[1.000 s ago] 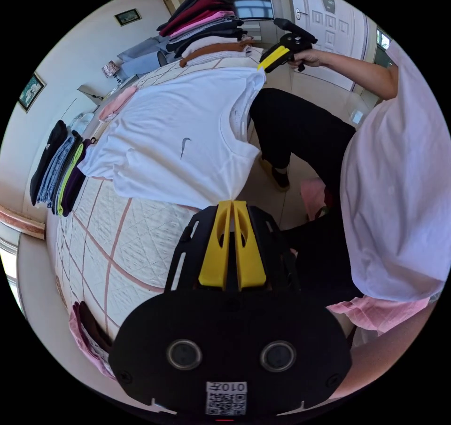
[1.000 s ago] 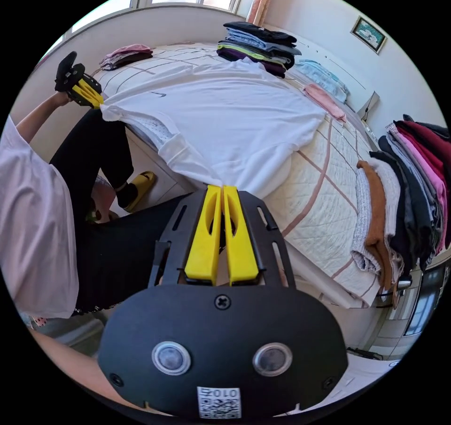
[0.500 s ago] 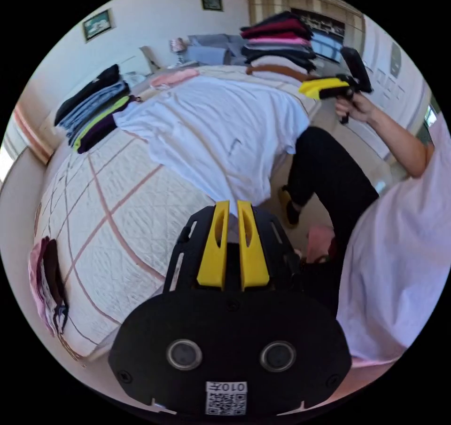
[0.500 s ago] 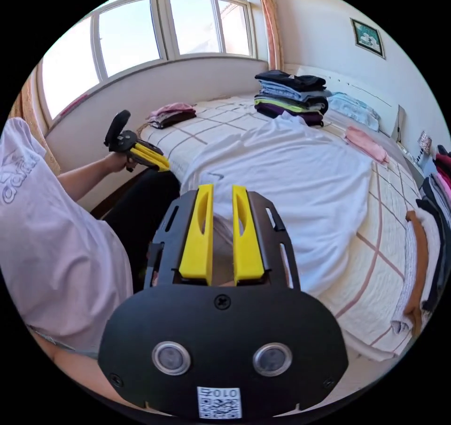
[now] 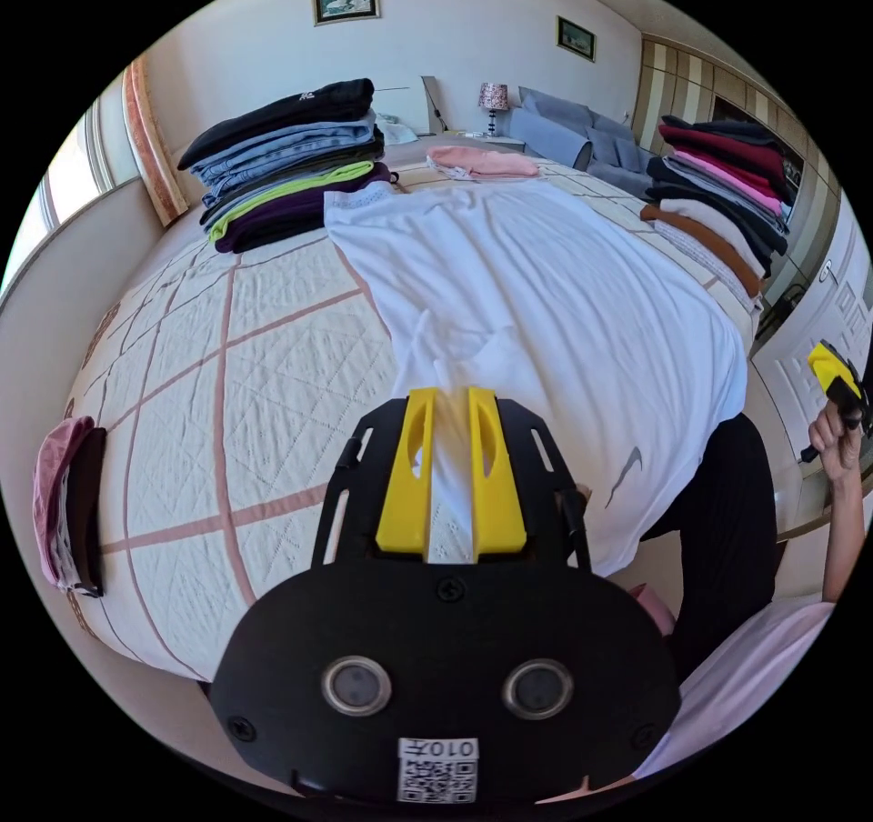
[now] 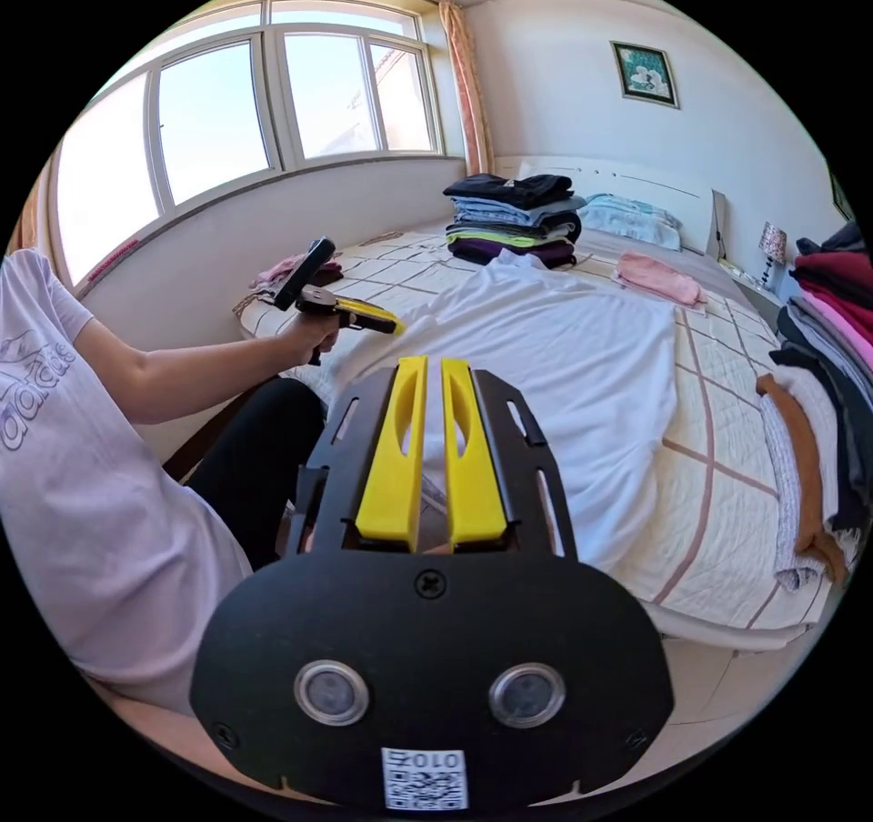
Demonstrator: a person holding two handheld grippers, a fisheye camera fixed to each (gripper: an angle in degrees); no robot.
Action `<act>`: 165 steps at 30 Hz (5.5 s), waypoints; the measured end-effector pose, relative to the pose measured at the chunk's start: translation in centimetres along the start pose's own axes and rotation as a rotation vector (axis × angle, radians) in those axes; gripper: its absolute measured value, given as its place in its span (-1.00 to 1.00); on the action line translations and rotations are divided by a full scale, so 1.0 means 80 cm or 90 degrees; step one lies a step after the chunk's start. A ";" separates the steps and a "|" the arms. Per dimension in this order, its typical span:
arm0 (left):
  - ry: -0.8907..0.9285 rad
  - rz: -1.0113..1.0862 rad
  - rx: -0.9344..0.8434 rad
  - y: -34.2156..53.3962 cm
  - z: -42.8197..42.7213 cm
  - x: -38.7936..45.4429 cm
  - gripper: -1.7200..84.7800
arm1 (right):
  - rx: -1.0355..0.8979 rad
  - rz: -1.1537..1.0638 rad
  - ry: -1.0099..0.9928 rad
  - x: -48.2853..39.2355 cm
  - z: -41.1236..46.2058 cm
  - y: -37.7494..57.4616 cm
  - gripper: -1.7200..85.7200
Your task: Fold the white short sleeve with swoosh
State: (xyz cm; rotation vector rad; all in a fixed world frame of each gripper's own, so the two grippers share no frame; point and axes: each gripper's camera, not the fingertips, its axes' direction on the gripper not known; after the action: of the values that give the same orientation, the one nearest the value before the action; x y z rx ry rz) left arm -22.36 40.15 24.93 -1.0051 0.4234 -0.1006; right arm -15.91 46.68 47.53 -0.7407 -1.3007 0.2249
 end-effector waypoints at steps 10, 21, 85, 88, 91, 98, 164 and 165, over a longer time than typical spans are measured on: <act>0.185 -0.154 0.234 0.120 -0.166 -0.159 -0.96 | -0.026 0.052 -0.011 0.037 -0.035 0.014 -0.85; 0.236 -0.431 0.190 0.288 -0.191 -0.322 -0.96 | -0.059 0.094 0.012 0.058 -0.053 0.019 -0.85; 0.203 -0.292 0.170 0.247 -0.260 -0.160 -0.96 | -0.177 0.386 0.156 0.111 -0.048 -0.074 -0.89; 0.194 -0.278 0.125 0.235 -0.238 -0.151 -0.97 | -0.195 0.458 0.235 0.157 -0.075 -0.030 -0.88; 0.194 -0.256 0.100 0.220 -0.221 -0.141 -0.97 | -0.180 0.489 0.273 0.187 -0.073 -0.002 -0.88; 0.150 -0.254 0.027 0.200 -0.199 -0.138 -0.97 | -0.260 0.481 0.344 0.203 -0.012 -0.003 -0.87; 0.389 -0.064 -0.143 0.102 -0.062 0.007 -0.87 | -0.458 0.207 -0.029 -0.062 0.007 -0.065 -0.89; 0.365 -0.058 -0.104 0.091 -0.090 -0.004 -0.87 | -0.424 0.200 -0.026 -0.064 -0.006 -0.071 -0.90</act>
State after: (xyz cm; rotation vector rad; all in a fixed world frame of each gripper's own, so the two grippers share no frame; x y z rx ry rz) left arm -26.23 38.40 15.63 -1.1512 0.9185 -0.4486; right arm -18.36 39.42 46.92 -1.5169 -1.2978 0.0510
